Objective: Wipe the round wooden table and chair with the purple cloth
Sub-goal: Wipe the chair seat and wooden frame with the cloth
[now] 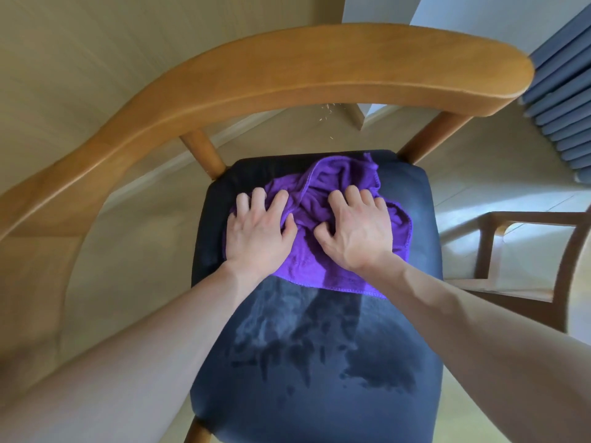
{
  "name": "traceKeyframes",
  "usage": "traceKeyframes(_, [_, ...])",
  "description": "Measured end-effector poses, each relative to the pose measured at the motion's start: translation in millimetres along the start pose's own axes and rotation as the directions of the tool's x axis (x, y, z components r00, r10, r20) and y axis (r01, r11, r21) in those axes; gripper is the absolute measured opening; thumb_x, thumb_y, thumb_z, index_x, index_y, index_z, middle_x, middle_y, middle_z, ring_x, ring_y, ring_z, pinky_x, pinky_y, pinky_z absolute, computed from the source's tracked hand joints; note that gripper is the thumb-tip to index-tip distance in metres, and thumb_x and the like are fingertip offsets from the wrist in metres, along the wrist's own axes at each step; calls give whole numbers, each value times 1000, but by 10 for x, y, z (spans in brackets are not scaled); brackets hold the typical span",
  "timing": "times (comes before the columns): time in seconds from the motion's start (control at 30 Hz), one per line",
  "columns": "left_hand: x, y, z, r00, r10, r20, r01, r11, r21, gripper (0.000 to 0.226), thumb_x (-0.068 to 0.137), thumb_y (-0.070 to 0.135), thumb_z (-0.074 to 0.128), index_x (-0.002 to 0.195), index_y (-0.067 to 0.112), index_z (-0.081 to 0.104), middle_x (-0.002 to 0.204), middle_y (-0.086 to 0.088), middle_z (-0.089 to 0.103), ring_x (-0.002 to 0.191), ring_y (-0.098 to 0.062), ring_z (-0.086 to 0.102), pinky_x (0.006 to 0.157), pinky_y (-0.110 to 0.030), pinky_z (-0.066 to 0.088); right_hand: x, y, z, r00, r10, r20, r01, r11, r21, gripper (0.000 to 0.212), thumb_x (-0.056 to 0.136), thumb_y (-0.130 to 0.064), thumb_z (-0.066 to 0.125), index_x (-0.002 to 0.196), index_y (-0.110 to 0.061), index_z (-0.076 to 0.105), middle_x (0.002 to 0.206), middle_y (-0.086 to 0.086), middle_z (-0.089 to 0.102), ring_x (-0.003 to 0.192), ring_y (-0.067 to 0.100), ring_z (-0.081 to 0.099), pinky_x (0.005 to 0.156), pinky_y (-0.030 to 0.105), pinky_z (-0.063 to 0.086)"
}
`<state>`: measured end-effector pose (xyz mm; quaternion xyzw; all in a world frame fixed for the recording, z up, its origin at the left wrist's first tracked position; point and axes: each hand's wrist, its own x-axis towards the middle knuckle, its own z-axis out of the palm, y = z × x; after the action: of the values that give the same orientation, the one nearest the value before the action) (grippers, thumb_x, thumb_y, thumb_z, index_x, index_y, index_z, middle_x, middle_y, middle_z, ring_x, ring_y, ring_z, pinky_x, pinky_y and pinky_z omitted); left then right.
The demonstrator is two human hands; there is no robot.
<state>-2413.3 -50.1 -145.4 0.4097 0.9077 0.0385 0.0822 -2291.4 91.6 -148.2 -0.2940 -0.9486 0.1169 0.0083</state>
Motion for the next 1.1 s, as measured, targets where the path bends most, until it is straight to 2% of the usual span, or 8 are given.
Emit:
traceKeyframes(0.17, [-278,51,17,997,72,36,-75,994,84,43,96,44,40,130,20,51,103,-9,50,89,-29,46,62,-39,48,-340,40,-53,992,-67,111,67,998,3,29,78,-45,54,79,-17,50,76,5,55,69,32,51,68,39,34])
traceKeyframes(0.33, [-463,116,73,993,111,39,-114,991,68,43,90,44,43,125,20,51,100,-7,51,86,-28,45,60,-40,47,-620,52,-67,987,-60,146,59,998,16,30,77,-47,48,74,-19,38,68,0,53,62,28,50,65,36,30])
traceKeyframes(0.47, [-526,175,62,988,144,62,-148,988,52,35,84,44,45,111,22,48,96,-3,48,84,-26,43,57,-36,42,-815,28,-98,985,-27,170,23,999,27,32,78,-50,43,74,-19,39,66,2,57,61,29,54,66,38,38])
traceKeyframes(0.67, [-719,284,9,972,167,165,-171,985,13,29,81,44,46,103,25,45,93,3,43,84,-22,43,50,-32,38,-1059,4,-191,955,10,295,-16,1000,17,38,80,-56,33,78,-19,43,70,2,61,66,28,58,69,38,36])
traceKeyframes(0.87, [-1048,422,-45,930,211,301,-224,975,9,27,77,43,45,98,26,45,93,5,39,85,-22,43,52,-31,32,-1569,-121,-275,942,87,325,-99,995,21,32,74,-51,45,67,-20,49,55,-3,55,51,23,55,60,34,44])
traceKeyframes(0.97, [-1182,448,-88,885,249,393,-257,966,-34,27,79,44,46,101,28,41,95,7,34,90,-21,45,55,-31,34,-1691,-49,-323,891,31,452,-57,997,45,36,77,-54,35,77,-21,48,69,-2,63,65,25,61,72,37,46])
traceKeyframes(1.03, [-1149,427,-155,854,261,450,-243,965,-98,26,82,47,43,100,33,31,96,10,29,95,-19,43,62,-31,35,-1645,74,-375,868,16,496,-67,994,84,38,78,-56,28,80,-22,44,74,-1,64,69,27,58,72,36,42])
traceKeyframes(1.1, [-1042,427,-262,865,230,447,-188,973,-136,24,82,50,40,96,36,25,94,12,30,94,-16,41,65,-29,33,-1503,215,-501,897,55,439,-108,990,96,35,77,-57,29,77,-23,40,70,-1,61,63,28,52,62,34,31])
